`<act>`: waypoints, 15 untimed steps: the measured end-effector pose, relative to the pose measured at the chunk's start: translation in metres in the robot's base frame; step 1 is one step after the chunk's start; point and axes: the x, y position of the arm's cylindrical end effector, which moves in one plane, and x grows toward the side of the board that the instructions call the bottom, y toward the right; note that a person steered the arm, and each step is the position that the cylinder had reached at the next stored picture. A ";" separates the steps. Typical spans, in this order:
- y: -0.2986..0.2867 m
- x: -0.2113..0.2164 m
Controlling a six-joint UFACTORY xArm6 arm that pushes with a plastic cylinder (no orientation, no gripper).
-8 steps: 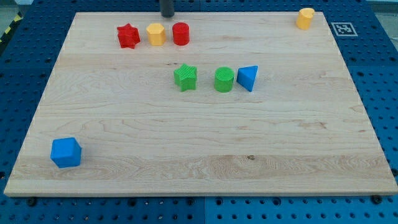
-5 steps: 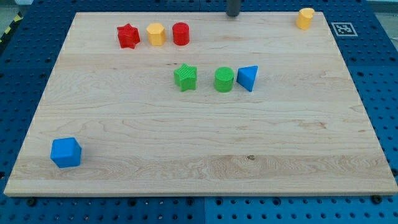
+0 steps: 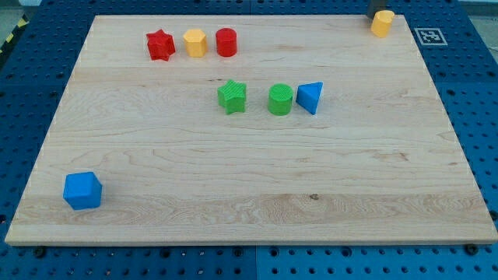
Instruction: Place the yellow heart above the green circle
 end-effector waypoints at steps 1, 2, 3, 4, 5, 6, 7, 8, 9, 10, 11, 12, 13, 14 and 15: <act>0.012 0.000; 0.031 0.001; 0.027 0.011; 0.011 0.026; -0.004 0.039; -0.009 0.057; -0.009 0.081; -0.011 0.098; -0.011 0.114; -0.013 0.127; -0.023 0.128; -0.039 0.128; -0.061 0.128; -0.089 0.128; -0.116 0.129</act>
